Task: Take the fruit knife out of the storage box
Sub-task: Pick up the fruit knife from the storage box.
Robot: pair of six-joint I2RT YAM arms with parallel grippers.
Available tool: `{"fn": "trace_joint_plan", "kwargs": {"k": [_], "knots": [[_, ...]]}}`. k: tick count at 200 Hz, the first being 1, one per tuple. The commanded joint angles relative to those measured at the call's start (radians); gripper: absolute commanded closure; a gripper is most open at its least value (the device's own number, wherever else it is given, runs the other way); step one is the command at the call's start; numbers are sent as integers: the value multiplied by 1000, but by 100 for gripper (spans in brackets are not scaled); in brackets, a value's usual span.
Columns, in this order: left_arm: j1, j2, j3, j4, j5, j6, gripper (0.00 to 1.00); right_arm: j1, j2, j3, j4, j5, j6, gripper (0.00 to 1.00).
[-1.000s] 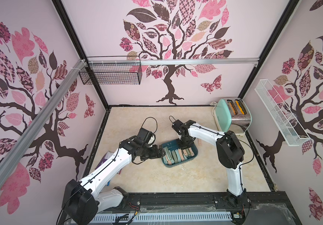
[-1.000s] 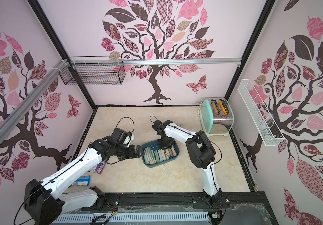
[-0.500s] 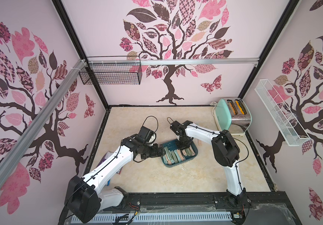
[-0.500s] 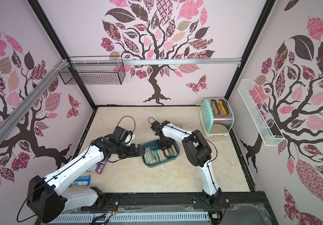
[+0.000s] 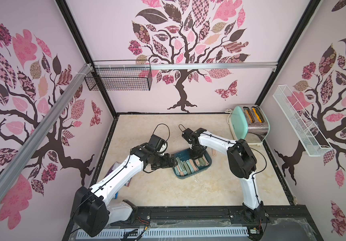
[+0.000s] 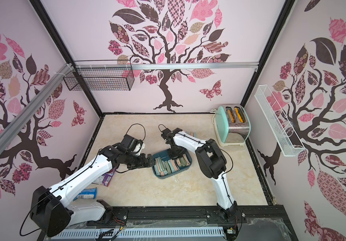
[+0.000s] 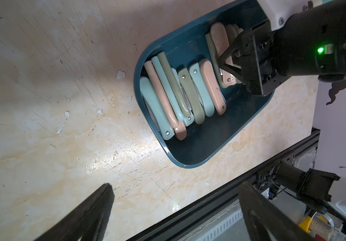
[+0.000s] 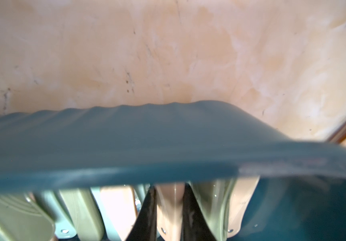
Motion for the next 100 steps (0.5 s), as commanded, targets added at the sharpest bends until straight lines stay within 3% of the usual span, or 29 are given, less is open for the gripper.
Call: {"fn": "trace_joint_plan", "kwargs": {"k": [1, 100], "knots": [[5, 5, 20, 3, 17, 19, 2, -3, -34, 55, -7, 8, 13, 95], [5, 30, 25, 23, 48, 22, 2, -3, -46, 87, -32, -15, 17, 95]]}}
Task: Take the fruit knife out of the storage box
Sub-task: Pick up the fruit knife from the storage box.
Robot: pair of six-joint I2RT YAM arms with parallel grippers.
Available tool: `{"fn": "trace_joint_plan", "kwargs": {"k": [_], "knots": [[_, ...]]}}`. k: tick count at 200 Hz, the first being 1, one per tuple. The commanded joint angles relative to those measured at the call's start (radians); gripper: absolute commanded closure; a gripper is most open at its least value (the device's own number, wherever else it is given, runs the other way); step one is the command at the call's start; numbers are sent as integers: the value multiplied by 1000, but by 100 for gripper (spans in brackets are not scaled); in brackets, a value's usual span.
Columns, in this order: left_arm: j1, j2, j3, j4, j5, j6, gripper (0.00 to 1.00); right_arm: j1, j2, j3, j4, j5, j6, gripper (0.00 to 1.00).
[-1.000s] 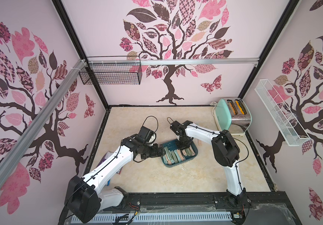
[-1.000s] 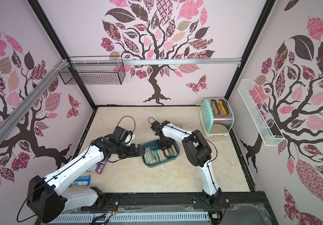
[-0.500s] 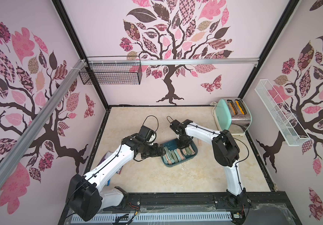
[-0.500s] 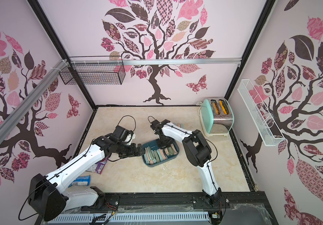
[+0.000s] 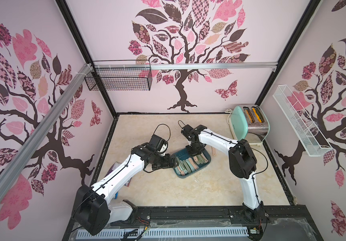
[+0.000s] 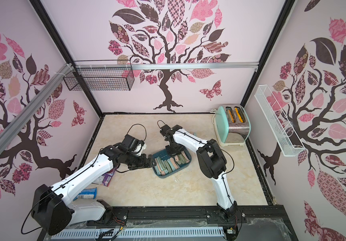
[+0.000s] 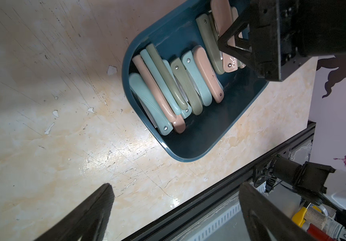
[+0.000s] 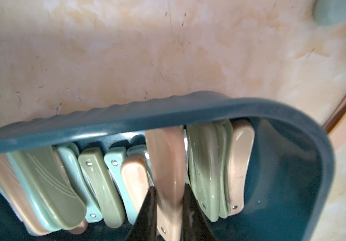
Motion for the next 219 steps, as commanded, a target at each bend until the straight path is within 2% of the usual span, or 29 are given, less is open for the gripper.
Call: {"fn": "trace_joint_plan", "kwargs": {"k": [1, 59, 110, 174, 219], "knots": [[5, 8, 26, 20, 12, 11, 2, -3, -46, 12, -9, -8, 10, 95], [5, 49, 65, 48, 26, -7, 2, -3, -76, 38, -18, -36, 13, 94], [-1, 138, 142, 83, 48, -12, 2, -20, -96, 95, -53, -31, 13, 94], [-51, 331, 334, 113, 63, -17, 2, -200, -89, 125, -57, -24, -17, 92], [-89, 441, 438, 114, 71, -19, 2, -300, -26, 153, -41, -1, -17, 91]]}}
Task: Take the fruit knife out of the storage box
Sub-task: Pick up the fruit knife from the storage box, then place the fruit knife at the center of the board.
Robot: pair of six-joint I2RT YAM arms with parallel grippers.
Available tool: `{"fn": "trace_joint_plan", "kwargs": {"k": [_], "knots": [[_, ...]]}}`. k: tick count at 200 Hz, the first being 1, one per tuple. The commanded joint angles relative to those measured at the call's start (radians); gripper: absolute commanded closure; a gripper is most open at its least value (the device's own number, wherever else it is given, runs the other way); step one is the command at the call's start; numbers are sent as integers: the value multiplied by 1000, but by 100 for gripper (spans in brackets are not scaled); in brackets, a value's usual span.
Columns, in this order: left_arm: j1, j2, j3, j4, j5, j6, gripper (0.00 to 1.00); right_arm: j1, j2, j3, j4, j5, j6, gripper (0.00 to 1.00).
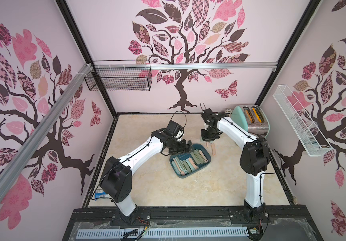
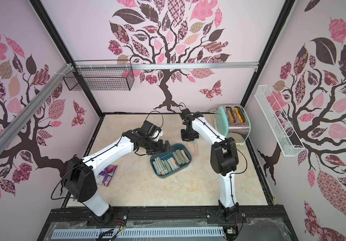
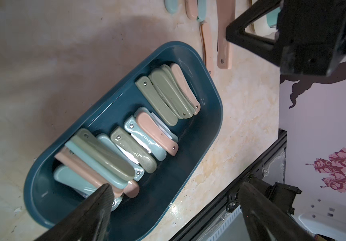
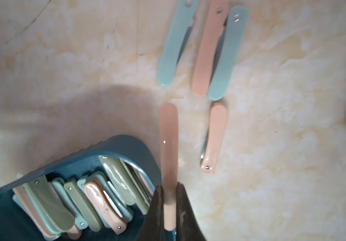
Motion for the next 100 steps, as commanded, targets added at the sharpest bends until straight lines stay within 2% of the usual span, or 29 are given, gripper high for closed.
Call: {"fn": "trace_joint_plan", "kwargs": {"k": [1, 100], "knots": [[-16, 33, 40, 9, 12, 0, 2, -19, 46, 36, 6, 18, -7, 91], [-23, 33, -6, 10, 12, 0, 2, -37, 168, -8, 55, 53, -25, 93]]}}
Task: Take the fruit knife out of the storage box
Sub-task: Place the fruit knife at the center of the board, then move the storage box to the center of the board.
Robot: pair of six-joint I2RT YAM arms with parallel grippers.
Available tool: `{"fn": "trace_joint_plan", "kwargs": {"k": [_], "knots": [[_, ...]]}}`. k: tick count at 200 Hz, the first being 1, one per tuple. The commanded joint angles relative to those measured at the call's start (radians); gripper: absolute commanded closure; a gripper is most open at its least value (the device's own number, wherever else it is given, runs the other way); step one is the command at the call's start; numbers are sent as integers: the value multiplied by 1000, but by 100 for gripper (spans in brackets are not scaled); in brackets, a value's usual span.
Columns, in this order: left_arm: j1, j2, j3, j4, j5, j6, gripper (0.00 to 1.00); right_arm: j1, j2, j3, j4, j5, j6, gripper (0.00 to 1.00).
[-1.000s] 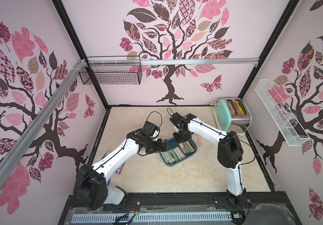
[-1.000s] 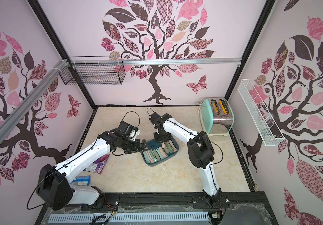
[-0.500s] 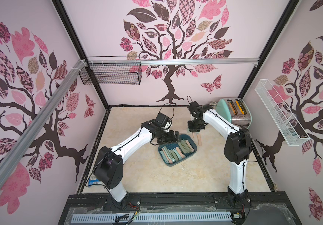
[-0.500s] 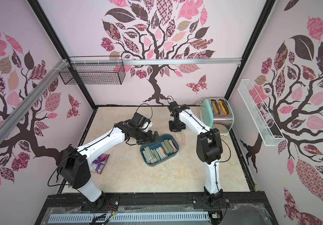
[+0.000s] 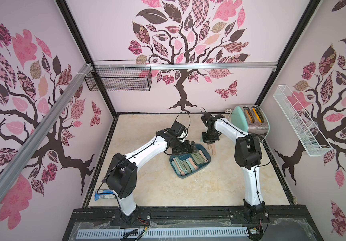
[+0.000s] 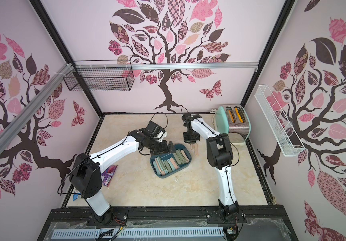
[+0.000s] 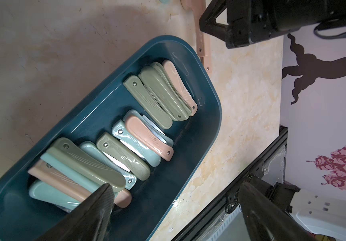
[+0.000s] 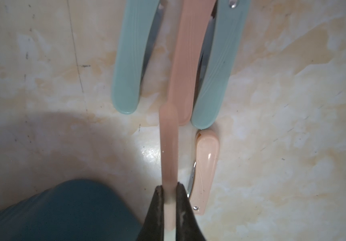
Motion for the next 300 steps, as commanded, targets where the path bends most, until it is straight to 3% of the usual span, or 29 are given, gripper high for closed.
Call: {"fn": "trace_joint_plan", "kwargs": {"k": [1, 64, 109, 162, 202, 300], "knots": [[-3, -14, -18, 3, 4, 8, 2, -4, 6, -22, 21, 22, -5, 93], [-2, -21, -42, -9, 0, 23, 2, -6, 19, -88, 41, 42, 0, 91], [-3, -27, -48, -15, 0, 28, 2, -7, -15, -85, 21, 48, 10, 71], [0, -65, -72, -28, -12, 38, 2, -4, -89, -76, -14, 20, 29, 70], [5, -115, -123, -31, -23, 33, 2, 20, -137, -163, 12, -25, 39, 68], [10, -204, -232, -23, -38, 13, 2, 121, -137, -232, 49, -110, 68, 70]]}}
